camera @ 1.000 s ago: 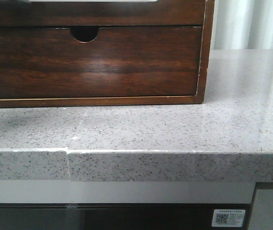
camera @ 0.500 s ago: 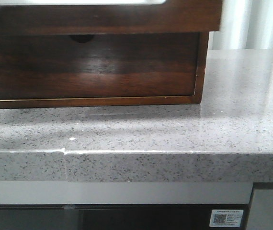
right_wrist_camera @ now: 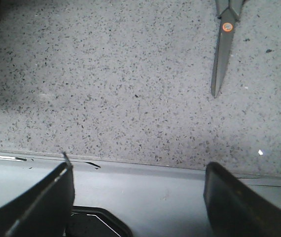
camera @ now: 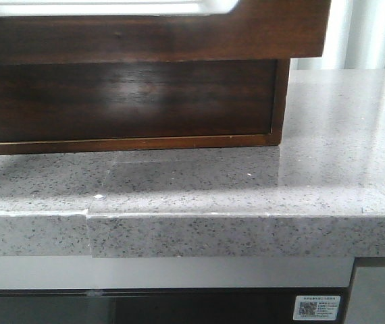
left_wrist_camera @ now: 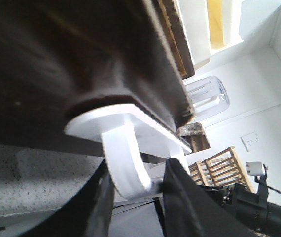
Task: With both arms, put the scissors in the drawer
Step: 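Pull the drawer open toward the robot with the left gripper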
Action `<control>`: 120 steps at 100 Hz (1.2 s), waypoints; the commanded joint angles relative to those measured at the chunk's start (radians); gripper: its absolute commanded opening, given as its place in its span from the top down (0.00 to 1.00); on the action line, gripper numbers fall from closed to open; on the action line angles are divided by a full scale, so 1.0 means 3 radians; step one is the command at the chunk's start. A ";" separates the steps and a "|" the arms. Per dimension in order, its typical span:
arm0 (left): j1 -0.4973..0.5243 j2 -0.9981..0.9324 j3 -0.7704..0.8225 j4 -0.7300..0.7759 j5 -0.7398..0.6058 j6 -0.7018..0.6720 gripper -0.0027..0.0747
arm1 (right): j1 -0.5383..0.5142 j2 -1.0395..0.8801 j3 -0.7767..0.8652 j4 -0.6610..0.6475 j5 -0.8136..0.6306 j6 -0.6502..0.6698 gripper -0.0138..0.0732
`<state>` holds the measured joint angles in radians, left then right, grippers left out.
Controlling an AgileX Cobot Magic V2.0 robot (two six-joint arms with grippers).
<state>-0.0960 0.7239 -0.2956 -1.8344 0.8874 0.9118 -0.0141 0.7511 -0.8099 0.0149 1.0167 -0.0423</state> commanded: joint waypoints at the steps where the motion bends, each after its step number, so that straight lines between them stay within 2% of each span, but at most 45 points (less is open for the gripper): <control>1: -0.0026 -0.0037 -0.0019 0.0026 0.0277 0.0161 0.60 | -0.0013 0.0011 -0.0117 -0.0050 -0.0148 -0.0046 0.29; 9: -0.0026 -0.0037 -0.0019 0.0079 0.0252 0.0161 0.43 | -0.0013 0.0011 -0.0117 -0.0097 -0.0190 -0.0046 0.29; 15: -0.0026 -0.0037 -0.0019 0.0142 0.0231 0.0161 0.40 | -0.0013 0.0011 -0.0117 -0.0163 -0.0224 -0.0046 0.29; 35: -0.0019 -0.0094 -0.0180 0.0659 0.0153 0.0148 0.40 | -0.0013 0.0011 -0.0117 -0.0185 -0.0272 -0.0046 0.29; 45: -0.0019 -0.0229 -0.0316 0.1076 0.0059 -0.0070 0.40 | -0.0013 0.0019 -0.0117 -0.0185 -0.0305 -0.0046 0.29; 53: -0.0019 -0.0352 -0.0468 0.1623 -0.0047 -0.0380 0.40 | -0.0013 0.0069 -0.0123 -0.0185 -0.0382 -0.0003 0.29; 68: -0.0019 -0.0613 -0.0864 0.3062 -0.0110 -0.1204 0.40 | -0.0149 0.0313 -0.0322 -0.0185 -0.0298 0.0074 0.29; 79: -0.0019 -0.0794 -0.1173 0.3923 -0.0053 -0.1542 0.40 | -0.0417 0.0599 -0.0570 -0.0185 -0.0155 0.0067 0.29; 93: -0.0019 -0.0879 -0.1473 0.4714 0.0024 -0.1787 0.40 | -0.0835 0.0962 -0.0819 -0.0084 -0.0001 -0.0118 0.29; 103: -0.0019 -0.0879 -0.1572 0.4981 -0.0120 -0.1844 0.40 | -0.1011 0.1196 -0.0922 -0.0009 -0.0014 -0.0233 0.32; 120: -0.0083 -0.0855 -0.1580 0.4953 -0.0533 -0.1844 0.40 | -0.1016 0.1607 -0.1103 -0.0019 -0.0004 -0.0357 0.40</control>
<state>-0.1045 0.4523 -0.7352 -0.3286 0.8428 0.3747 -0.3150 1.1985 -1.0841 0.0000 1.0446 -0.1177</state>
